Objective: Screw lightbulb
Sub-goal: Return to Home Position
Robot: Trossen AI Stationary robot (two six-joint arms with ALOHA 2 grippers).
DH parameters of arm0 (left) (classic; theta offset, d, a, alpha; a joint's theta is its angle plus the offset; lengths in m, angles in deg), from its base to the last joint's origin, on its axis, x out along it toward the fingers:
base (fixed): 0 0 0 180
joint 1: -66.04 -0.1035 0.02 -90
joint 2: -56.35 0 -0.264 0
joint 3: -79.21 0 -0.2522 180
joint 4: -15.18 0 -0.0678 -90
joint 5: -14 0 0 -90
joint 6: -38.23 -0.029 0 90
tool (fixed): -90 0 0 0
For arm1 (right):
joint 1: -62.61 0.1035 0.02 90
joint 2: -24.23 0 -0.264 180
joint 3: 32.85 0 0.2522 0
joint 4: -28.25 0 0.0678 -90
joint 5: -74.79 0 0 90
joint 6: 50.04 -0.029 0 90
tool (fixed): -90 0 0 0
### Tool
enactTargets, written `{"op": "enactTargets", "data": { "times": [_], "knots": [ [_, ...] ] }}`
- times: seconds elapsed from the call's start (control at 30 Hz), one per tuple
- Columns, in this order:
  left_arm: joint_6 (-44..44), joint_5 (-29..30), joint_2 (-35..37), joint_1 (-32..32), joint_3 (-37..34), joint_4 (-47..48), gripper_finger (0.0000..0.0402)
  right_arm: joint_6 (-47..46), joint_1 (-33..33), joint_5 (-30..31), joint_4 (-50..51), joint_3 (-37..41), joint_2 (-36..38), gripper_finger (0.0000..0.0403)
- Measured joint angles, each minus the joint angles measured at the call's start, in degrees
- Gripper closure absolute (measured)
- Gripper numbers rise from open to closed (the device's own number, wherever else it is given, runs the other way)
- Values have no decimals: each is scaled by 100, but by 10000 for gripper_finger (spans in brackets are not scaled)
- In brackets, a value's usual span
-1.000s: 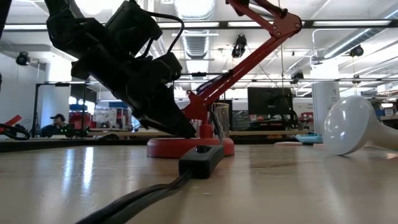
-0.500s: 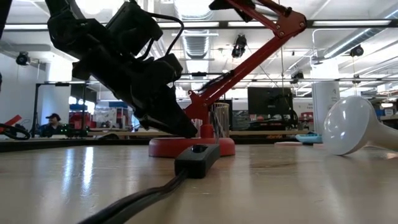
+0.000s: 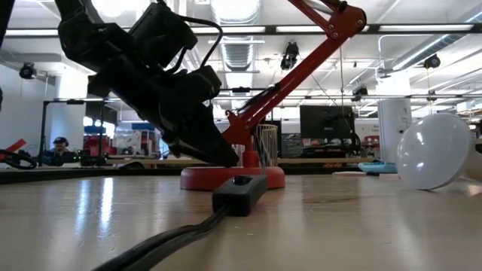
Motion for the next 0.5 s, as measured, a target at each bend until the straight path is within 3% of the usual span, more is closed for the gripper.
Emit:
{"op": "enactTargets", "data": {
  "times": [0.23, 0.5],
  "knots": [
    [13, -96, 314, -2, 16, 195, 241, 9, 2, 101, 22, -8, 424, 129],
    [41, -422, 967, 3, 1, 1226, 194, 7, 2, 283, 544, 1, 672, 136]
  ]
}}
